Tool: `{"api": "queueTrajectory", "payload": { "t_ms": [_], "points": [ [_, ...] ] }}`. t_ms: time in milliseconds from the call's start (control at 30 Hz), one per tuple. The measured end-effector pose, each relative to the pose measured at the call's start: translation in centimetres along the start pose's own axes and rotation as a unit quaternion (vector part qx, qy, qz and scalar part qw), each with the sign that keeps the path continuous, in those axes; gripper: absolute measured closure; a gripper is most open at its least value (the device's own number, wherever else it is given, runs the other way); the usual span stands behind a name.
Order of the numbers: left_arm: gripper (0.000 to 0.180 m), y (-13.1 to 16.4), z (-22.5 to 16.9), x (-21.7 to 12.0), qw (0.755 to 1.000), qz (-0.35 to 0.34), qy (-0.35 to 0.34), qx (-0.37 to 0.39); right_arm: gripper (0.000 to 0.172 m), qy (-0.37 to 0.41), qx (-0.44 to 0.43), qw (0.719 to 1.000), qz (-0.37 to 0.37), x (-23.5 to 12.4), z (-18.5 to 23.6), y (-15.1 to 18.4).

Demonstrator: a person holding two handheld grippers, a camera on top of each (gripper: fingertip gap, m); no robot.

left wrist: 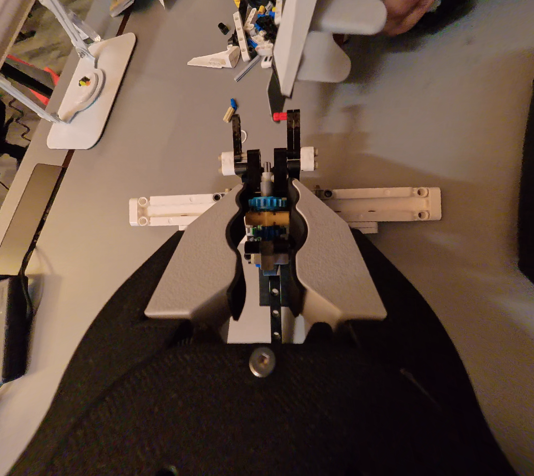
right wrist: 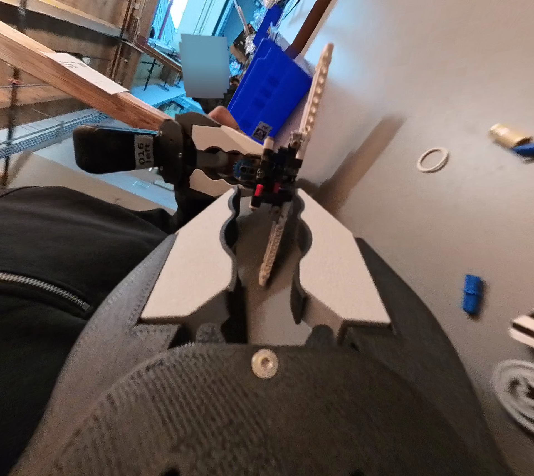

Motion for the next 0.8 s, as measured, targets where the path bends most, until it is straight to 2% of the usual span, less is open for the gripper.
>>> {"api": "queueTrajectory", "payload": {
  "t_ms": [100, 133, 167, 367, 667, 800],
  "points": [
    [0.155, -0.3, -0.3, 0.0, 1.0, -0.002, 0.006, 0.008, 0.147, -0.03, 0.029, 0.999, 0.022, 0.7, 0.5, 1.0],
    [0.155, -0.2, -0.4, 0.0, 1.0, 0.003, 0.007, 0.011, 0.161, -0.043, 0.038, 0.998, 0.021, 0.8, 0.8, 1.0],
    [0.155, -0.1, -0.4, 0.0, 1.0, 0.008, 0.007, 0.014, 0.167, -0.051, 0.046, 0.997, 0.022, 0.9, 1.0, 1.0],
    [0.154, 0.1, -1.6, 0.4, 0.998, 0.018, 0.031, 0.047, 0.17, -0.032, 0.05, 0.998, 0.027, 0.7, 0.1, 1.2],
    [0.153, 0.3, -1.7, 1.0, 0.996, 0.028, 0.039, 0.071, 0.172, 0.001, 0.067, 0.996, -0.055, 0.4, -1.0, 0.8],
    [0.153, 0.4, -1.6, 1.1, 0.997, 0.012, 0.053, 0.05, 0.172, 0.013, 0.057, 0.995, -0.081, 0.3, -1.1, 0.6]
  ]
}}
Point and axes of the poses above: each gripper's, where its closed fingertips meet, x out along the fingers, y out of its underside, z = x × y across the jaws, the point moved 1 cm from there along -x, back along the fingers, and after that the axes turned 8 degrees about -z, right-handed, at the moved point
